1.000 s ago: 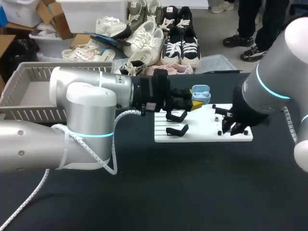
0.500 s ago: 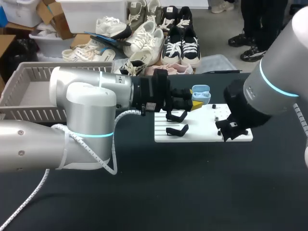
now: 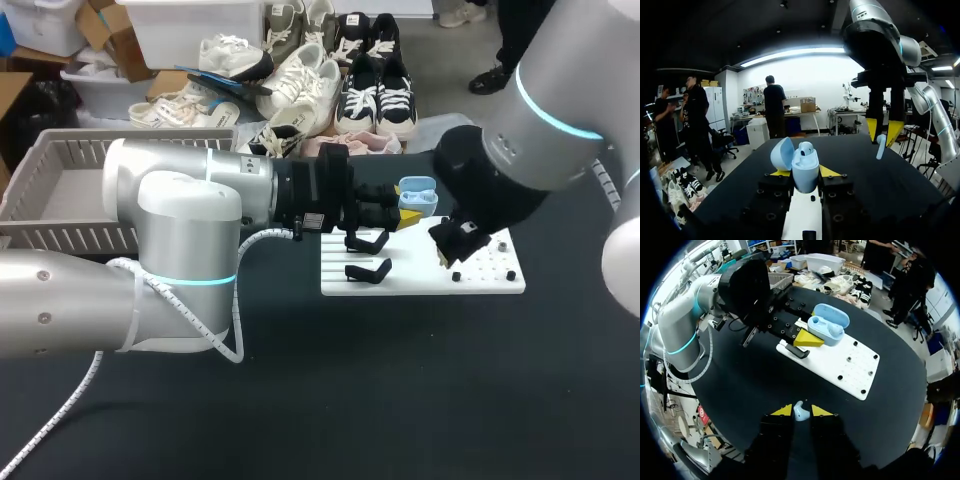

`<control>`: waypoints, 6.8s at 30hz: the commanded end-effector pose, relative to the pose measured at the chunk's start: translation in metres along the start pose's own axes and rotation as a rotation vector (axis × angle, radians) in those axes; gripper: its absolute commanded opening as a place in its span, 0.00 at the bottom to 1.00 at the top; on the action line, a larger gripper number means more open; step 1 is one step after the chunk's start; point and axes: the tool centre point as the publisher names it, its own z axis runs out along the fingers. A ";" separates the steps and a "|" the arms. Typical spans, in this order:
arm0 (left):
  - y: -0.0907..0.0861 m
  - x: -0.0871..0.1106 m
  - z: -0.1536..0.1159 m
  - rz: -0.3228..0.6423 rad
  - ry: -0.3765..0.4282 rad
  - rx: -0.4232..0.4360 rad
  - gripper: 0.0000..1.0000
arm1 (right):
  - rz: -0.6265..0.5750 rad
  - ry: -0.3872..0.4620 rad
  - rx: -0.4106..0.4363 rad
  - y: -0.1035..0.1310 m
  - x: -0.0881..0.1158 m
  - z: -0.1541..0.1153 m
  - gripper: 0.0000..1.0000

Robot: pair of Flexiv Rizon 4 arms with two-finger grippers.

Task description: Pick up each earbud case from the left stands, insert the matching earbuds, close the lid, and place the case in the box.

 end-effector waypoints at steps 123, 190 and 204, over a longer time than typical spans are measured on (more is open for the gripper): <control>-0.001 0.000 0.000 0.001 -0.002 -0.004 0.00 | -0.096 0.064 0.070 -0.022 -0.096 0.003 0.00; -0.001 0.000 0.000 0.001 -0.002 -0.004 0.00 | -0.108 0.088 0.062 -0.021 -0.098 0.014 0.29; -0.001 0.000 0.000 0.001 -0.002 -0.004 0.00 | -0.103 0.030 0.072 -0.021 -0.102 -0.006 0.32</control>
